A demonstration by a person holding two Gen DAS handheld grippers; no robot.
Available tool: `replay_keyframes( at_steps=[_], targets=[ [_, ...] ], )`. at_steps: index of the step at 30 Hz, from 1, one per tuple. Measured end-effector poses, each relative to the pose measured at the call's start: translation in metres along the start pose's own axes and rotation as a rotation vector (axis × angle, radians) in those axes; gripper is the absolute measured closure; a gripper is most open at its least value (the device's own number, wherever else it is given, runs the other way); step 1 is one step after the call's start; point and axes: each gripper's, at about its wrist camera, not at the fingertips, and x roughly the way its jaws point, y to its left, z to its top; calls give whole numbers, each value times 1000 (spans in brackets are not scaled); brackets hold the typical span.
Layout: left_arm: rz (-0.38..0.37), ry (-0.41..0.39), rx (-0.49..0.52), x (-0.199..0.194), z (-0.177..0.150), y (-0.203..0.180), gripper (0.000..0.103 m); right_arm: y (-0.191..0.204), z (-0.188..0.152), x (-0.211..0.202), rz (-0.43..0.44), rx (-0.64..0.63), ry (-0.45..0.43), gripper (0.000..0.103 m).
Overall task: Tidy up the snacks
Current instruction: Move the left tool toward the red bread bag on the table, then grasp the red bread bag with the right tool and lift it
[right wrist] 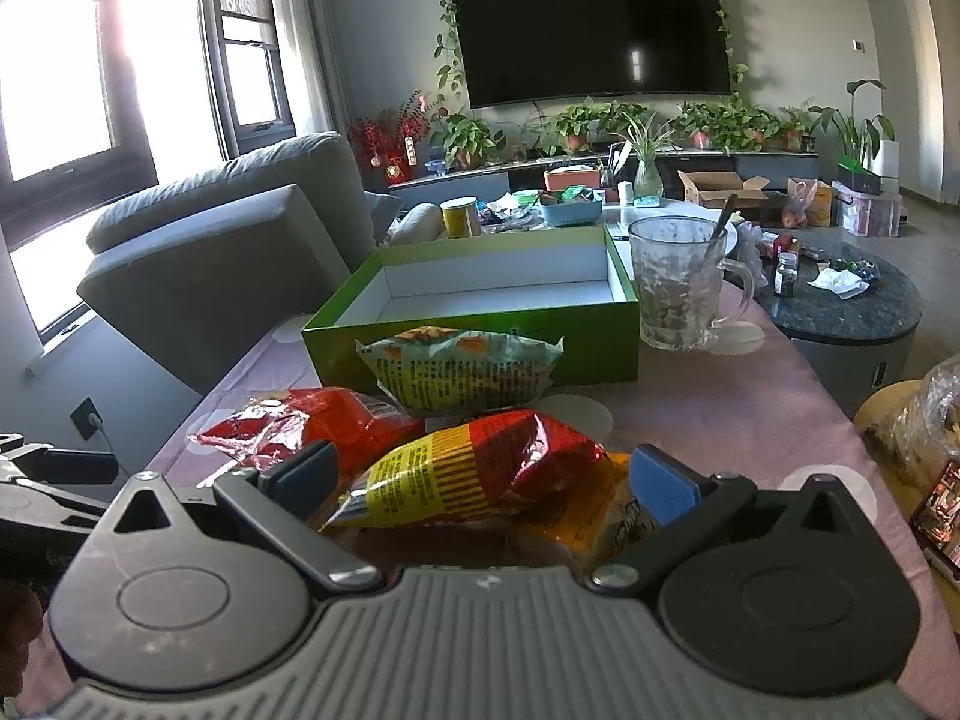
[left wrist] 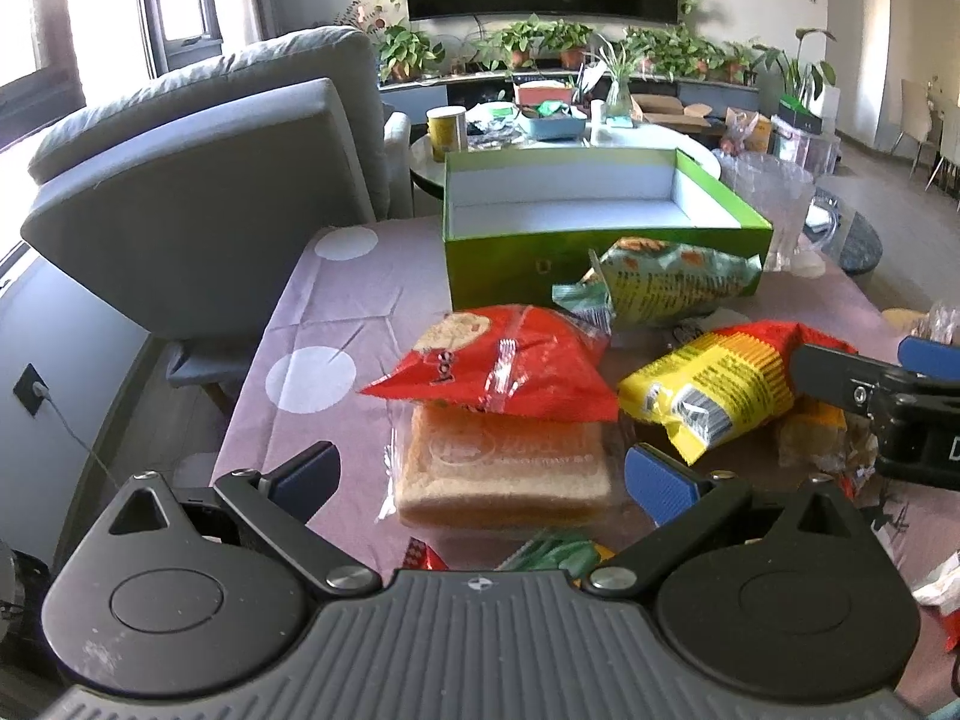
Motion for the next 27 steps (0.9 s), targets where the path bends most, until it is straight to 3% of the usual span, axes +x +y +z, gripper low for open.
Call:
replay_keyframes(
  at_steps=[6,11,18,27],
  targets=[
    [-17,-15,-35,-2,7,15,4,4,14,2,41,12,3,32],
    [-5,-44,-56,-3,18,31,4,7,29,12,141,65,91,32],
    [-9,-49,-123,10,31,57,4,18,42,22,185,99,135,32],
    [-102,-5,-158,48,48,74,12,19,60,59,273,241,283,33]
  ],
)
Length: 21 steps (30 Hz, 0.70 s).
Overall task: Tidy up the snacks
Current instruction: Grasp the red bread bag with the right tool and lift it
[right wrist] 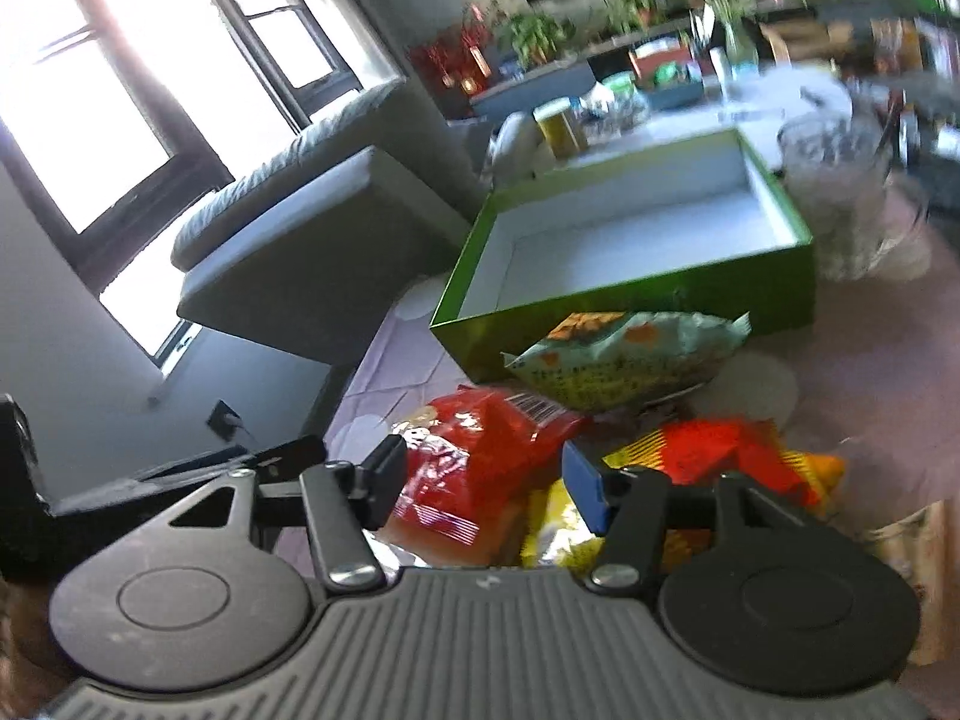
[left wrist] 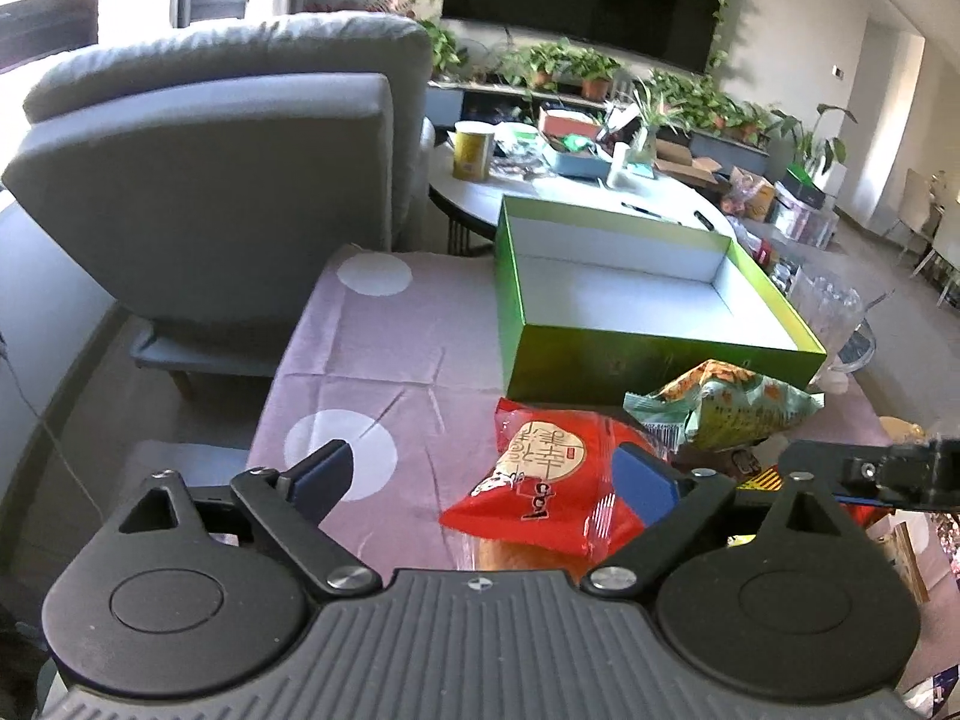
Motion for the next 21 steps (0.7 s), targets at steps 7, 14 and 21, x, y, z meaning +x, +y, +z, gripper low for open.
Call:
replay_keyframes(
  at_steps=[7,14,21],
  targets=[
    [-106,70,46,29,0,-5,19,3,14,39,0,95,108,33],
    [-145,136,94,60,3,-8,19,-4,25,76,-44,189,227,33],
    [-192,176,103,75,4,-15,18,-2,30,93,-71,188,284,15]
  ],
)
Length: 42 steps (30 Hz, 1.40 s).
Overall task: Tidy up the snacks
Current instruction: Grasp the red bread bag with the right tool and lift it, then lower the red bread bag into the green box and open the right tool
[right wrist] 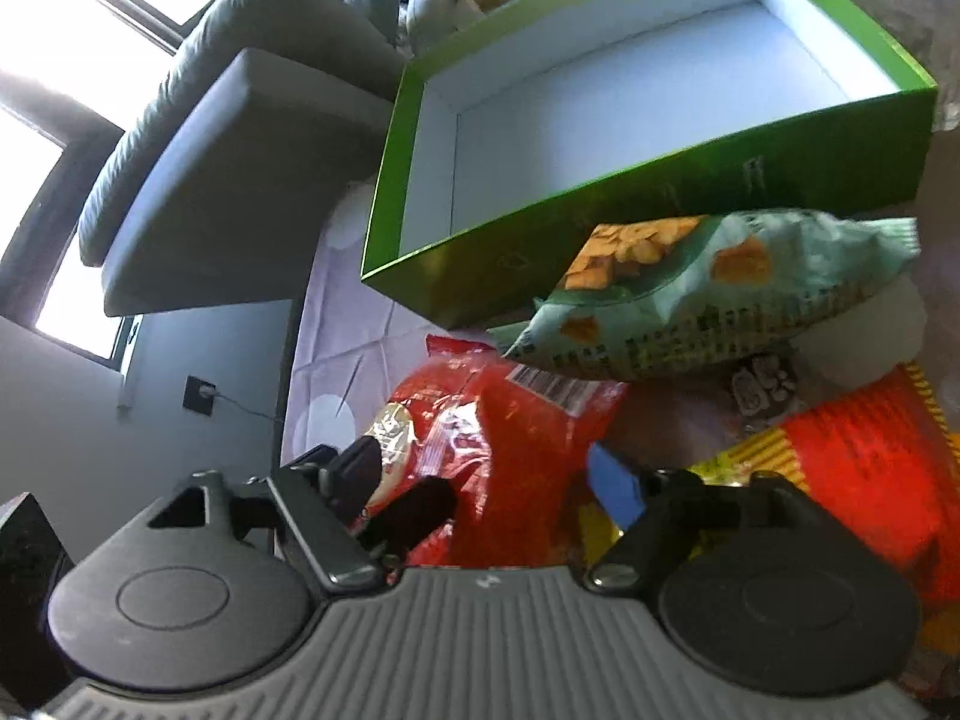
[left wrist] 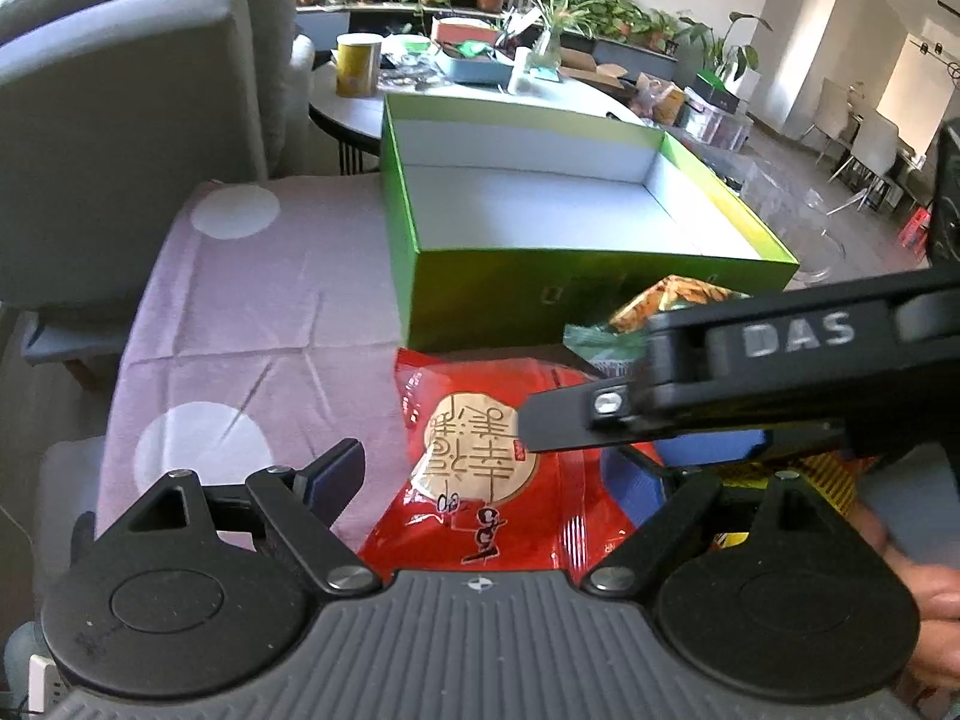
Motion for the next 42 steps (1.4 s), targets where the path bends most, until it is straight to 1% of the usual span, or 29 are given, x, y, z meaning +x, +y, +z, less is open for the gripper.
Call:
replay_keyframes(
  at_steps=[2,4,5,6,7,9,12,15,20,25,28,31,35,37,42],
  targets=[
    [-19,9,-16,3,0,-1,18,2,0,6,-27,-12,1,15],
    [-33,10,-31,4,0,-2,19,2,-1,9,-34,-24,-4,14],
    [-36,7,-34,4,0,-3,21,2,-2,8,-36,-35,-9,18],
    [-40,3,-31,3,0,-4,27,2,-4,8,-39,-50,-16,25],
    [-47,1,-26,1,0,-6,32,3,-5,6,-47,-70,-29,28],
    [-41,-5,-5,-3,0,-10,35,1,-7,1,-39,-95,-38,38],
    [-37,-17,38,-13,-3,-21,35,-3,-9,-8,-24,-113,-42,46],
    [-29,-55,64,-31,-6,-33,35,4,-13,-18,-10,-156,-63,50],
    [-10,-128,89,-62,-4,-43,35,15,-24,-46,45,-192,-102,50],
    [0,-177,110,-81,2,-56,35,26,-27,-68,79,-209,-153,50],
    [5,-212,139,-90,8,-65,35,31,-25,-75,96,-222,-186,50],
    [10,-244,168,-94,21,-73,35,34,-17,-82,111,-230,-229,50],
    [15,-276,204,-87,47,-80,35,37,2,-89,120,-250,-287,50],
    [17,-278,215,-76,65,-81,35,39,15,-88,113,-272,-310,50],
    [5,-276,232,-45,95,-80,35,31,55,-76,103,-276,-329,50]
  ],
)
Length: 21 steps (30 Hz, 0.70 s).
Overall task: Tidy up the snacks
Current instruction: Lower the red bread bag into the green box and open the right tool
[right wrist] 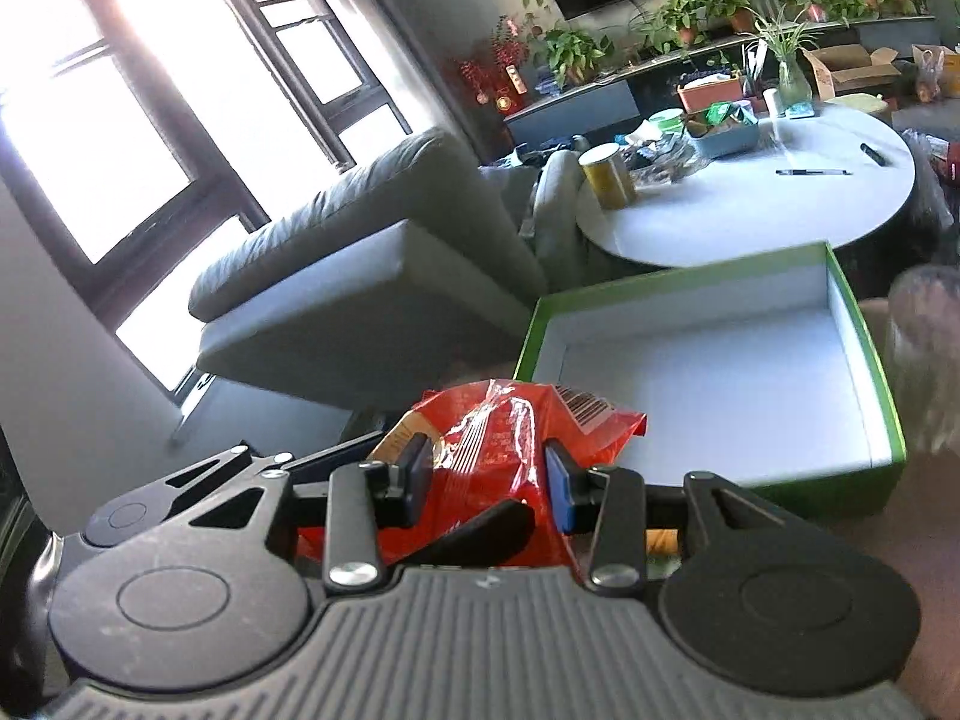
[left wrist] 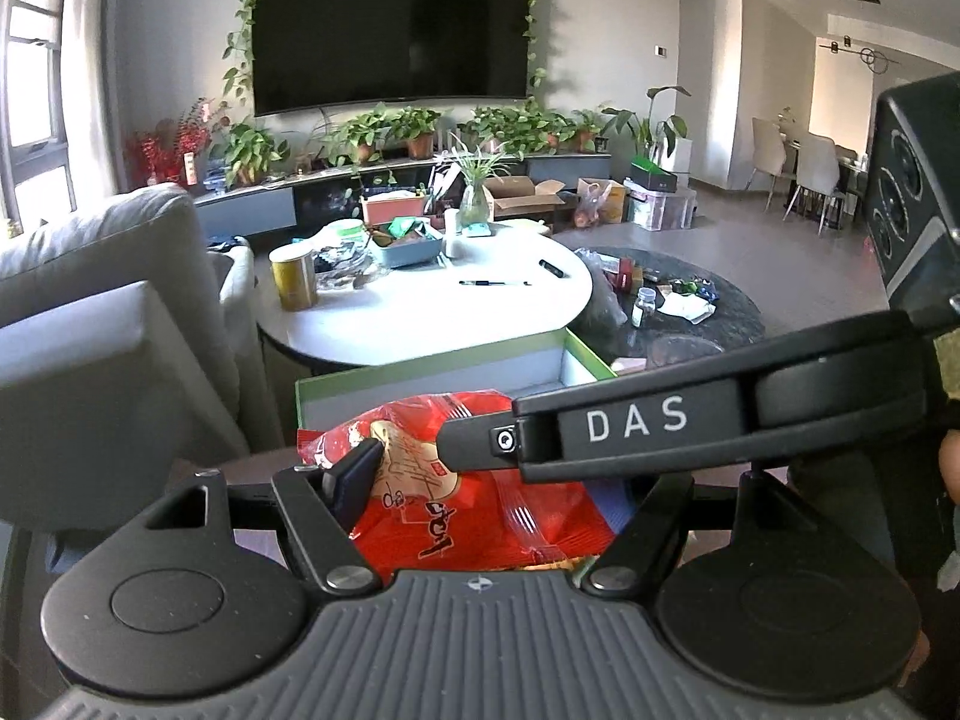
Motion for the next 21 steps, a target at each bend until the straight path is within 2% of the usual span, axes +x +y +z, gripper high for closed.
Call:
replay_keyframes(
  at_steps=[6,15,18,19,21],
  targets=[
    [-20,33,-23,39,2,17,35,-25,17,32,-1,23,17,50],
    [-12,64,-36,84,-8,36,35,-42,16,67,-11,25,20,50],
    [12,89,-57,93,-20,44,31,-46,8,76,-15,21,12,49],
    [29,99,-50,94,-25,45,27,-48,4,76,-22,27,11,49],
    [60,106,-19,92,-30,45,25,-51,2,75,-56,38,17,48]
  ],
)
